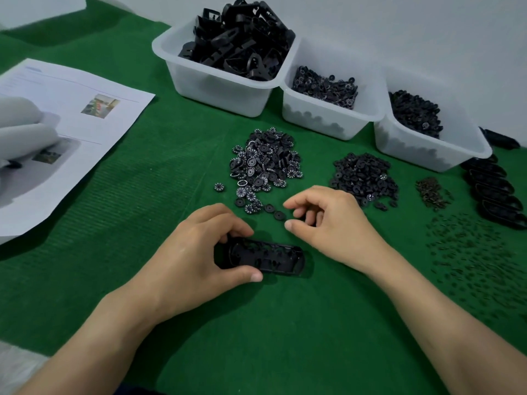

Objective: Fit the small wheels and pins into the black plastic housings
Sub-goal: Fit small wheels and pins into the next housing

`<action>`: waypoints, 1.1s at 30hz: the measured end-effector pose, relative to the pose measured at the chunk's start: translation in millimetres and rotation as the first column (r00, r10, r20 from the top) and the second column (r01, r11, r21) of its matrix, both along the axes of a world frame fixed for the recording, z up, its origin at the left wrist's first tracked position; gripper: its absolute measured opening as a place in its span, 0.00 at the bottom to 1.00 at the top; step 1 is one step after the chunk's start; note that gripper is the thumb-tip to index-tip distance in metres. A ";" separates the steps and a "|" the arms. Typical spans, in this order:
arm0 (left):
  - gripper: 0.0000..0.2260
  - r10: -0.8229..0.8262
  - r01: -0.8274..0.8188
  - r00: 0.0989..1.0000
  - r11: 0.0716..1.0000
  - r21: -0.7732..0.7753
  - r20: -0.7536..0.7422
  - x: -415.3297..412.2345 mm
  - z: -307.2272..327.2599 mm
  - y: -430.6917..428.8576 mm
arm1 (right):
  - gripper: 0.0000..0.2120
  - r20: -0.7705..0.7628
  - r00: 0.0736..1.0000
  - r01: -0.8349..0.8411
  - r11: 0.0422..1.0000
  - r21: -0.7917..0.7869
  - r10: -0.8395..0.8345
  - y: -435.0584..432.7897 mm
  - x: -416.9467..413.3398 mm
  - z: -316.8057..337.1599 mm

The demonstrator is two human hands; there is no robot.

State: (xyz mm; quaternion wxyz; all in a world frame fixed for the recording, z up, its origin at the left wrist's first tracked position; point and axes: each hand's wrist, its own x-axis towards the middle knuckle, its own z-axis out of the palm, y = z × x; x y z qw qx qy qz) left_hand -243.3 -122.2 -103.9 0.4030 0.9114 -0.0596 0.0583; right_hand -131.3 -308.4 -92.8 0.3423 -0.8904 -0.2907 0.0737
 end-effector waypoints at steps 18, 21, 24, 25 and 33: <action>0.18 0.011 -0.011 1.000 1.000 0.002 -0.006 1.0 1.8 -1.8 | 0.07 0.023 0.949 -0.314 0.948 -0.047 0.315 17.7 -24.8 15.8; 0.18 0.012 -0.012 1.000 1.000 -0.003 -0.010 0.7 1.1 -0.9 | 0.06 0.031 0.929 -0.362 0.924 -0.127 0.368 21.7 -21.6 22.7; 0.18 0.010 -0.010 1.000 1.000 -0.013 -0.014 0.6 1.3 -0.7 | 0.06 0.044 0.900 -0.417 0.885 -0.206 0.434 26.2 -17.3 29.2; 0.17 0.009 -0.010 1.000 1.000 -0.015 -0.014 0.8 1.4 -1.0 | 0.06 0.053 0.888 -0.434 0.871 -0.230 0.456 26.5 -15.8 30.5; 0.20 0.017 -0.017 1.000 1.000 -0.011 -0.011 1.4 0.6 -1.6 | 0.08 0.169 0.838 -0.471 0.844 -0.257 0.519 19.2 -20.0 24.2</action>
